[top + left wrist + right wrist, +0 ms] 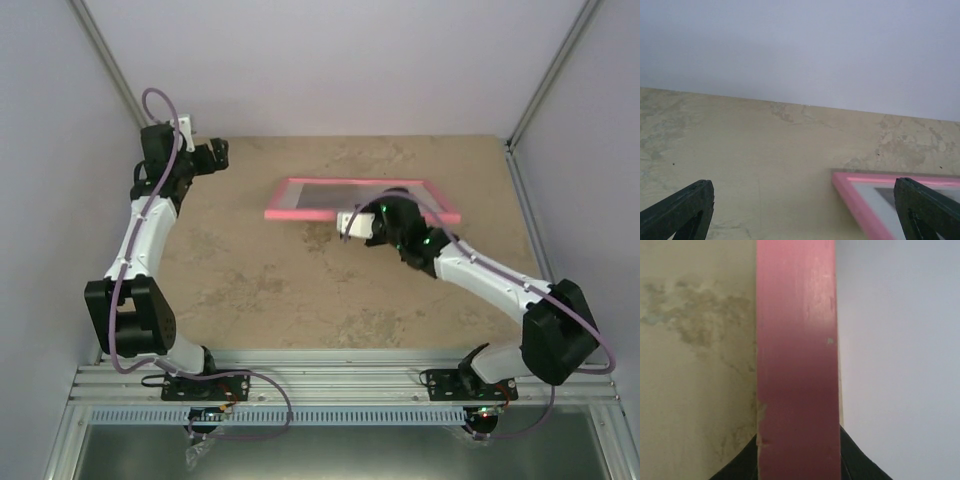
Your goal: Put the photo into the frame
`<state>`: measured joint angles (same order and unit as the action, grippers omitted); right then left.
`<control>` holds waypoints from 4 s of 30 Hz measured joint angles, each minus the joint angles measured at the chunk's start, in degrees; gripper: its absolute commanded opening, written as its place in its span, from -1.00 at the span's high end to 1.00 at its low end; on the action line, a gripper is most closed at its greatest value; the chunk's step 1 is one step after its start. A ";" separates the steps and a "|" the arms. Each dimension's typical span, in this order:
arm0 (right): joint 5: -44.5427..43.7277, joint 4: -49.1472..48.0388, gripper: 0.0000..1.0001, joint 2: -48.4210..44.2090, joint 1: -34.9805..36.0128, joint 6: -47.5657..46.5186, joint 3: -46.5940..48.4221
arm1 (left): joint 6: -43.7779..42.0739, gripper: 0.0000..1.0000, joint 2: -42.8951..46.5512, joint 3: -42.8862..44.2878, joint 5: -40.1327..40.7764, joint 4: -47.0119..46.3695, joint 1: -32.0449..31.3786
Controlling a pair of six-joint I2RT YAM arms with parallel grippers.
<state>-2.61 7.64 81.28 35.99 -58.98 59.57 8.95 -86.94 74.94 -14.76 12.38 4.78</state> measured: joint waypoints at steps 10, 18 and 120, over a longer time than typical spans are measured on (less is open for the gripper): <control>-6.49 -25.35 -0.12 -0.96 10.73 -2.64 -22.64 | 1.44 -0.98 0.57 -3.21 -1.25 -0.37 -0.07; -1.01 -26.36 -0.74 4.04 12.48 0.42 -24.02 | 1.38 -0.99 1.09 -5.27 -1.66 0.39 -0.07; 34.38 61.75 -0.95 41.79 -21.51 22.75 30.73 | -45.88 -0.99 -32.22 9.42 -17.14 36.09 -12.04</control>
<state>31.77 69.38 123.07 14.48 -36.23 90.30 -36.93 -119.15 84.36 -31.90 48.47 -7.27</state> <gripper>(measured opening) 0.975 0.992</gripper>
